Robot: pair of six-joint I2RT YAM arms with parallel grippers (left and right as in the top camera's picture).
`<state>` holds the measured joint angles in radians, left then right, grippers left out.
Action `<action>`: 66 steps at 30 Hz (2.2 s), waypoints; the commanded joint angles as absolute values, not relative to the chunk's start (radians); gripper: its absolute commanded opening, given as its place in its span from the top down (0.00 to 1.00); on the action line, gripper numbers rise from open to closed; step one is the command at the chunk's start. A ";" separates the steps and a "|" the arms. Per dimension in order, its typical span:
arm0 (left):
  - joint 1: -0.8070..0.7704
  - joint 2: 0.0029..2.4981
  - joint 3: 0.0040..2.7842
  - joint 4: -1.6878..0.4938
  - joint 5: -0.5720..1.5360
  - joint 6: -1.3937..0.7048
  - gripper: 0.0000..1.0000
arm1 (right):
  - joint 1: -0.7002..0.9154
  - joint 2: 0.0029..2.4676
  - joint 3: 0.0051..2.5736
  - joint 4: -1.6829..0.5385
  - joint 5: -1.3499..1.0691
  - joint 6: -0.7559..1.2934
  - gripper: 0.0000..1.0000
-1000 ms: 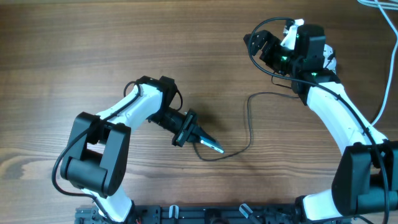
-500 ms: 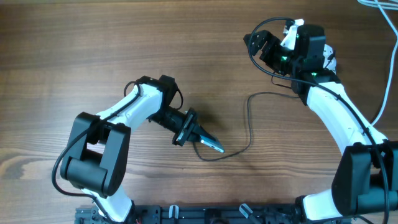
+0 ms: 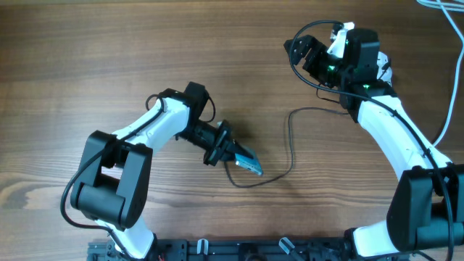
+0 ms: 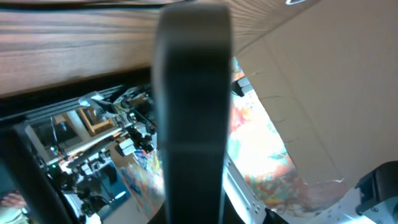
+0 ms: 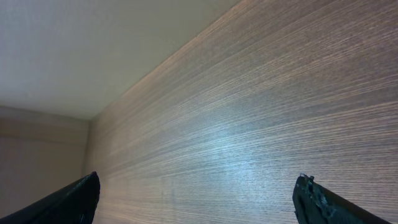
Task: Plug charger to phone and switch on socket
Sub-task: 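Raise the phone back up with the left gripper, bottom facing right, then lower the right gripper toward the black cable's USB-C plug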
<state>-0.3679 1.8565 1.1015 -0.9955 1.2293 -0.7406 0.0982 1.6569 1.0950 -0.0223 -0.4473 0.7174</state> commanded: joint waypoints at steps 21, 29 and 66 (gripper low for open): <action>-0.343 1.827 1.103 -0.274 1.168 -0.767 0.96 | 0.098 1.661 1.101 -0.020 -0.433 0.715 0.00; -0.262 1.827 1.103 -0.146 1.072 -0.675 0.96 | 0.098 1.661 1.101 -0.020 -0.433 0.715 0.00; -0.012 1.827 1.103 -0.303 0.862 -0.453 0.96 | 0.250 1.661 1.101 -0.392 -0.511 0.514 0.43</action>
<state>-0.0418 1.8538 1.0966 -0.2924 0.8684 -0.4713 0.1692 1.6569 1.0950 -0.3702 -0.5022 0.6899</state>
